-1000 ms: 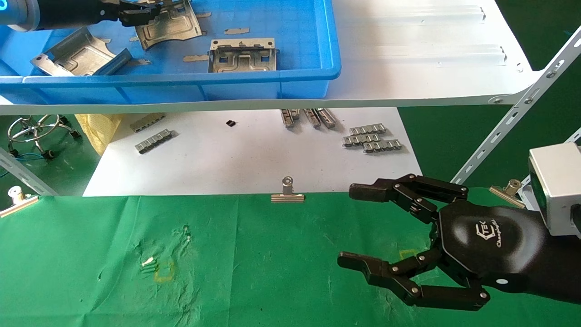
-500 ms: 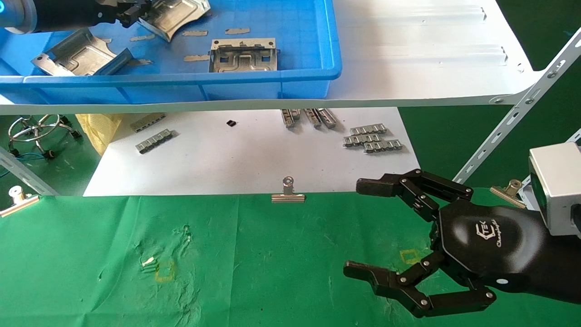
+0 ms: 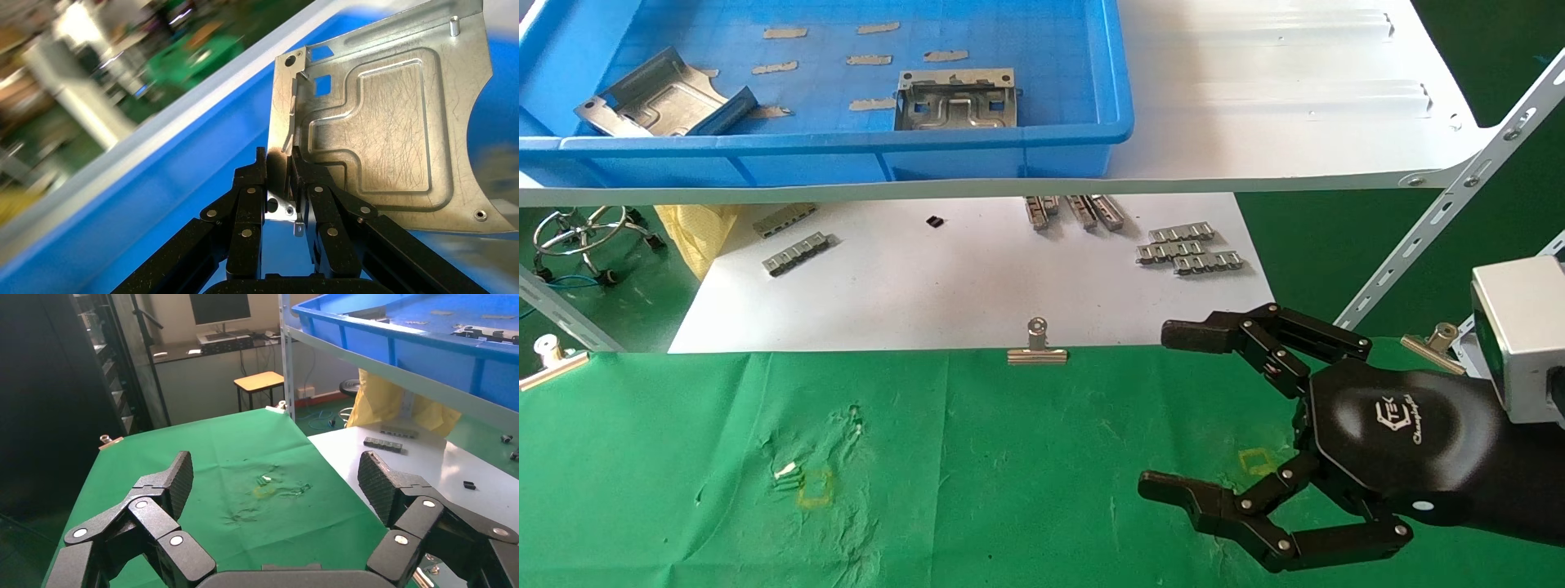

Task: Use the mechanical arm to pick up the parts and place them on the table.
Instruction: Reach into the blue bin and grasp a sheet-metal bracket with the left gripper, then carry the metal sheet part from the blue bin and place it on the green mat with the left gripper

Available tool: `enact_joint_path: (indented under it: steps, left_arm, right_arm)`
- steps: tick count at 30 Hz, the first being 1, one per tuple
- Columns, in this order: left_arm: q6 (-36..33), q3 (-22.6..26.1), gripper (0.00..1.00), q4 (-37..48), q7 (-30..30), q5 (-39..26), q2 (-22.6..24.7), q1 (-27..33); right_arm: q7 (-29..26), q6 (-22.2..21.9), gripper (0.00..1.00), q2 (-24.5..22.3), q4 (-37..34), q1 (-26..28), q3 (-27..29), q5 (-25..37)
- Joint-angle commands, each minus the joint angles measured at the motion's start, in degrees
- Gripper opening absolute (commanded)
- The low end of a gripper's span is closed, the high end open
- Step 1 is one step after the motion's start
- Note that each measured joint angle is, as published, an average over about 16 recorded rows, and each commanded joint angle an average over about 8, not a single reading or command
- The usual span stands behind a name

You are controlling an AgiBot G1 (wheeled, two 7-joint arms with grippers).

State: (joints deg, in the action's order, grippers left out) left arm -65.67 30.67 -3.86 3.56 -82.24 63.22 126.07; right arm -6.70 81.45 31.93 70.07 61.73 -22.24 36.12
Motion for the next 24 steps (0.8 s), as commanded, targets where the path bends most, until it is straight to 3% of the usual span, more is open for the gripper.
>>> enact_joint_path:
  steps: [1, 7, 11, 17, 24]
  left_arm:
    - [-4.82, -0.61, 0.0, -0.67, 1.03, 1.0, -1.09, 0.52]
    - [-19.38, -1.48, 0.0, -2.08, 4.84, 2.96, -3.46, 0.34]
    - [-24.86, -1.25, 0.0, -4.37, 8.44, 3.79, -4.58, -0.38]
    - [-26.51, 0.38, 0.0, -12.53, 11.27, 8.13, -7.54, -3.79]
    - [-26.48, 5.66, 0.0, -31.6, 8.73, 20.69, -16.15, -12.08]
  right_arm:
    - [0.0, 0.0, 1.0, 0.0, 0.0, 0.0, 0.0, 0.0]
    - [0.0, 0.0, 1.0, 0.0, 0.0, 0.0, 0.0, 0.0]
    - [0.0, 0.0, 1.0, 0.0, 0.0, 0.0, 0.0, 0.0]
    - [0.0, 0.0, 1.0, 0.0, 0.0, 0.0, 0.0, 0.0]
    - [0.0, 0.0, 1.0, 0.0, 0.0, 0.0, 0.0, 0.0]
